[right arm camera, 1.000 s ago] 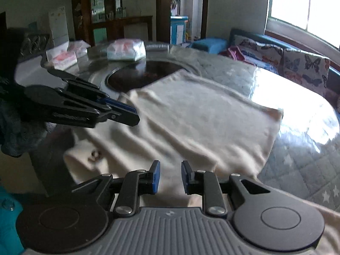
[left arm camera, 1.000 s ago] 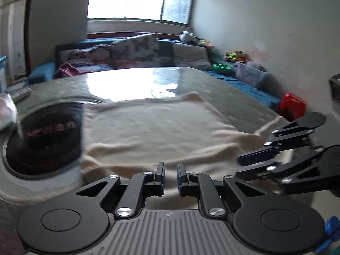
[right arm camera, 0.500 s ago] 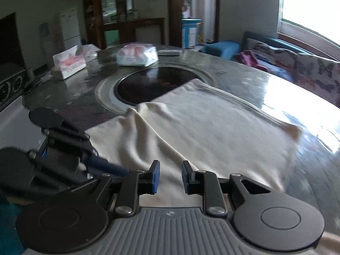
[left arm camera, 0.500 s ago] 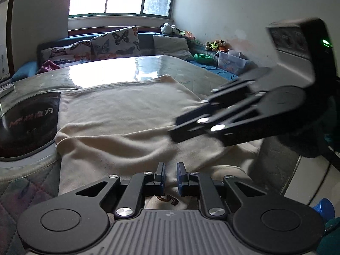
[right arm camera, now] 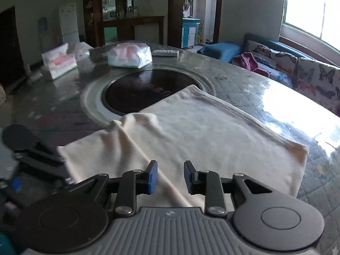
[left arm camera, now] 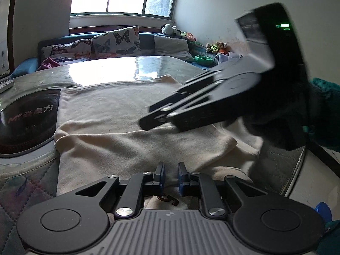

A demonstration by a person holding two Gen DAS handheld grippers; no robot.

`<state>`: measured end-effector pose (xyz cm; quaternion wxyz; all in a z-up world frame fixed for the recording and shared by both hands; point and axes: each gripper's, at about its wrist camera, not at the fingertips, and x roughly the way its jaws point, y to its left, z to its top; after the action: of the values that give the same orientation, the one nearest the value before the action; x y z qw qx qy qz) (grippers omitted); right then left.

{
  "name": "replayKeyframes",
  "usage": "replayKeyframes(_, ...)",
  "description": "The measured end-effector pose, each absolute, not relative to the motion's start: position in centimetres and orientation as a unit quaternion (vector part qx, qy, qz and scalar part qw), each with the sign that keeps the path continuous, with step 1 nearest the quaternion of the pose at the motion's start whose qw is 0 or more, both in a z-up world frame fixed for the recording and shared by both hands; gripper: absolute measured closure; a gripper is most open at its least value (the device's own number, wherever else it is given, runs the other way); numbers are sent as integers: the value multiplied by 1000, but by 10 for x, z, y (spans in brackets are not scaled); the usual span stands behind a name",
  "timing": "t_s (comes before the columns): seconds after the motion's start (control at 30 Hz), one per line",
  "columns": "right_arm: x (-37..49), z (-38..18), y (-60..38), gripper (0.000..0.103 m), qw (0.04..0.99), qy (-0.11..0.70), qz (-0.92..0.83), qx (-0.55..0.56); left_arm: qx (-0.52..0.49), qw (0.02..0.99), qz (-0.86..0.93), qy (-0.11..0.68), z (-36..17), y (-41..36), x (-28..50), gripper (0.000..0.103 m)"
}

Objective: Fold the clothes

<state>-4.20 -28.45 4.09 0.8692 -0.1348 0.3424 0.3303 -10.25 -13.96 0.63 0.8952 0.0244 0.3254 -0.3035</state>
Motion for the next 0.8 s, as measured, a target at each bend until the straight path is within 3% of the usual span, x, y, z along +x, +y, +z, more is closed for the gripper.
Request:
replayKeyframes(0.4,-113,40,-359,76,894,360,251,-95,45,895,-300,327,9,-147,-101,77)
replayKeyframes(0.53,-124,40,-398,75,914,356,187,-52,53,896,-295,329,12,-151,-99,68)
replayKeyframes(0.8,-133,35,-479,75,937,346,35,13,68,893,-308,323,18,-169,-96,64)
